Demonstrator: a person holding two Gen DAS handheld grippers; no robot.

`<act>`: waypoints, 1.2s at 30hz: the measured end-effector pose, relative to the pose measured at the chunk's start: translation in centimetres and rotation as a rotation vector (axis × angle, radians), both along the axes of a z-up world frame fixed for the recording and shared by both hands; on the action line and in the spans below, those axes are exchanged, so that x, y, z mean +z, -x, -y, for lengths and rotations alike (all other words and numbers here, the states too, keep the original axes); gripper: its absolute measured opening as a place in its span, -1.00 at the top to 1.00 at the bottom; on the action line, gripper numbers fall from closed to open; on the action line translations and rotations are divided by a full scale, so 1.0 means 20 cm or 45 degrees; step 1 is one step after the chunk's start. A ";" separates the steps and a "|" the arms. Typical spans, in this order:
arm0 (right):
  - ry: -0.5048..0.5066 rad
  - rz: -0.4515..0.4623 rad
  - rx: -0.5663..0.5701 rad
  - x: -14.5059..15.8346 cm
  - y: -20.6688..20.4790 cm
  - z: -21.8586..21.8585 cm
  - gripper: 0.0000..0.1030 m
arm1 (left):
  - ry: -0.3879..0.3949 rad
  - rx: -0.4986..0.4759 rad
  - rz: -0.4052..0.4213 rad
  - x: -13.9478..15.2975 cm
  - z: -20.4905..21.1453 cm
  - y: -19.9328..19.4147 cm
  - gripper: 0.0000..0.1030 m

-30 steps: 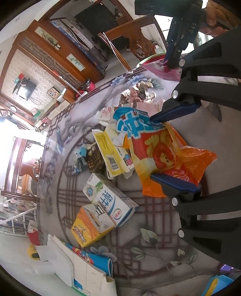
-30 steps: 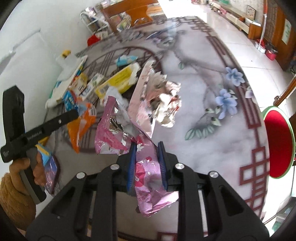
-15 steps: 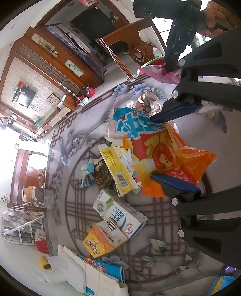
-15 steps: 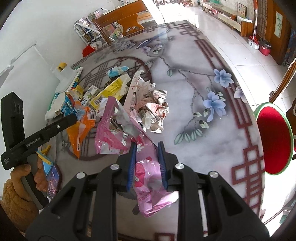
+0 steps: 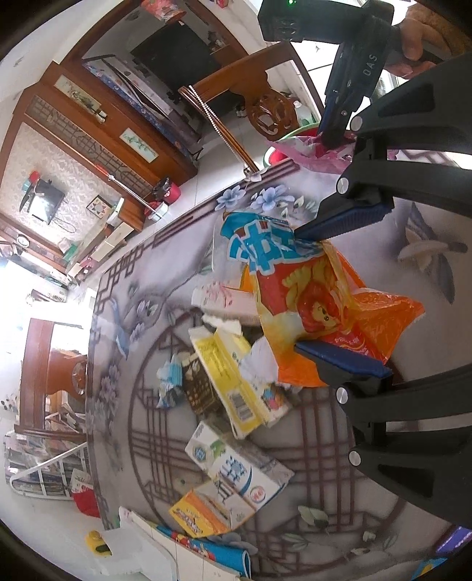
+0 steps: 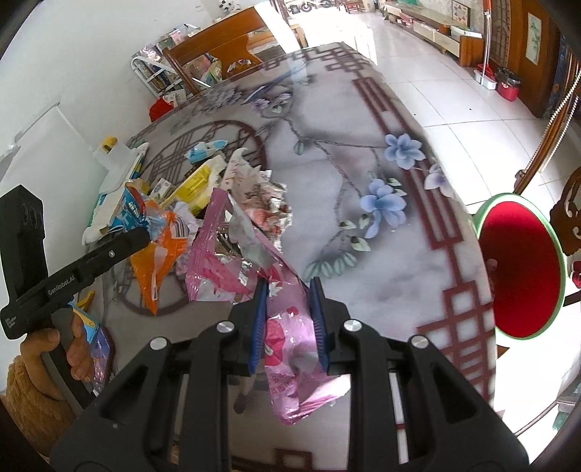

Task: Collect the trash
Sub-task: 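Grasp orange snack bag with left tool while right tool grasps pink foil wrapper, then carry both held wrappers to the red bucket and release them inside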

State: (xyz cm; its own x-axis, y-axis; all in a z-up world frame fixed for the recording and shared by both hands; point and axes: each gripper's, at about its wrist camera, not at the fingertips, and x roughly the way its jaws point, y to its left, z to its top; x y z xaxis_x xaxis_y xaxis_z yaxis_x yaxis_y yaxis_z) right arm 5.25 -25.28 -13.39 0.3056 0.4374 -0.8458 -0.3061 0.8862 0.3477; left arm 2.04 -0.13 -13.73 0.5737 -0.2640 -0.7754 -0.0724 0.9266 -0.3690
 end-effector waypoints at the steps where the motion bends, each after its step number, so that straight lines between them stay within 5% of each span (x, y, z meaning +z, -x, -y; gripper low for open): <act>1: -0.005 -0.002 -0.004 0.00 -0.01 0.02 0.54 | -0.004 -0.004 -0.002 0.00 0.02 -0.01 -0.03; 19: -0.068 0.049 -0.112 0.06 -0.16 0.49 0.54 | -0.005 -0.113 0.070 0.15 0.53 -0.19 -0.02; 36: -0.158 -0.043 -0.561 -0.09 -0.25 1.44 0.54 | 0.063 -0.441 -0.051 -0.01 1.43 -0.56 -0.02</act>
